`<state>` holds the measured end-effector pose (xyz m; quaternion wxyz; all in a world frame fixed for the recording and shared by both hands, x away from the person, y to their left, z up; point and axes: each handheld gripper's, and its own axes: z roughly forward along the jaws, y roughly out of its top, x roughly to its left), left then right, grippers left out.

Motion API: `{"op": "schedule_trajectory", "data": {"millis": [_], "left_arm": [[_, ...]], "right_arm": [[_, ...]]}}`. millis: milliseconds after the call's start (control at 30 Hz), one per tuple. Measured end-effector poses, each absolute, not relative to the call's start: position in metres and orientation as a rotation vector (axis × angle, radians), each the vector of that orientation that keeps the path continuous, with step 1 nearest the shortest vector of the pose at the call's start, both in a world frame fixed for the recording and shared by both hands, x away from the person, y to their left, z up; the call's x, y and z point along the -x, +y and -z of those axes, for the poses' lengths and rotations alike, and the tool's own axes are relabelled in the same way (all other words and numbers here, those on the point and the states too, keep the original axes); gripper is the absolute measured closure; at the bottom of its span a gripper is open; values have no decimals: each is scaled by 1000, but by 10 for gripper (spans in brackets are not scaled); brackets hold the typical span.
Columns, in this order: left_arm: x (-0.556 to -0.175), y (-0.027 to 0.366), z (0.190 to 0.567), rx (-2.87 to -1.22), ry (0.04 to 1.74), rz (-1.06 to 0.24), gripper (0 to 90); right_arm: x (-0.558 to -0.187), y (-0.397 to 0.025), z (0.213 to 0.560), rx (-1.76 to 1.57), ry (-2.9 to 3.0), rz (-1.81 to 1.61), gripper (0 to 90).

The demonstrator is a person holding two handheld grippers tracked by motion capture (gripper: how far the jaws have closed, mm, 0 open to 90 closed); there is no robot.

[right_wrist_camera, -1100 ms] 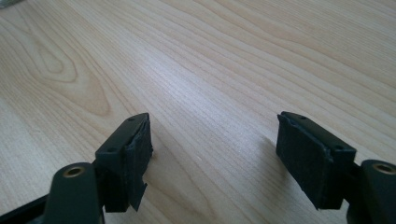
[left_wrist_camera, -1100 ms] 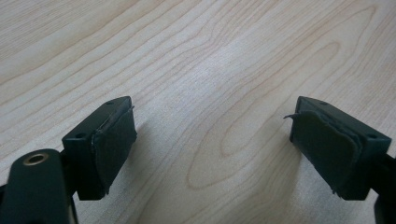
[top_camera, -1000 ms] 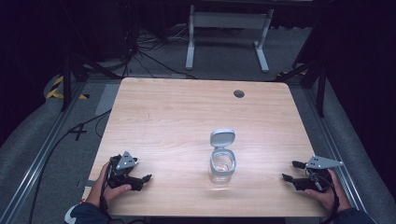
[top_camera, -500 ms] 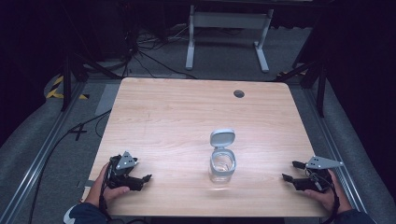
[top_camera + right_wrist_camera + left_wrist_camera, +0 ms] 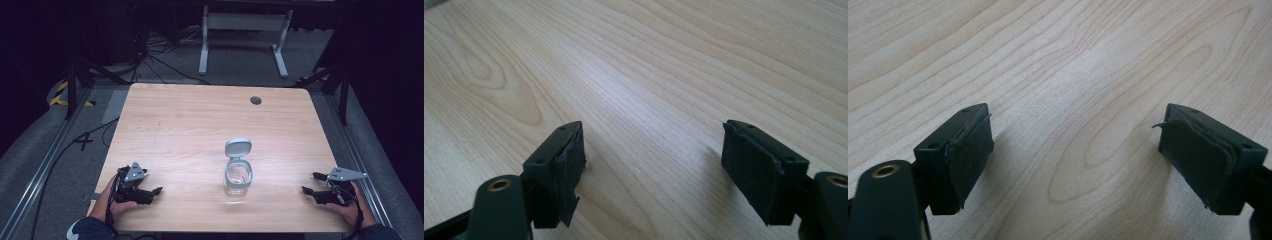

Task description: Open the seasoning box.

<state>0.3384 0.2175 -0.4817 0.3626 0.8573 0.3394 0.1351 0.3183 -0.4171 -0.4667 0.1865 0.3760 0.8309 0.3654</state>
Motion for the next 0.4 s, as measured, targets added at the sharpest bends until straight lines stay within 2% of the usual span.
{"op": "schedule_trajectory", "data": {"millis": [400], "left_arm": [[-339, 217, 482, -2205, 878, -349, 130]], "right_arm": [[-319, -417, 467, -1059, 2341, -1030, 252]]}}
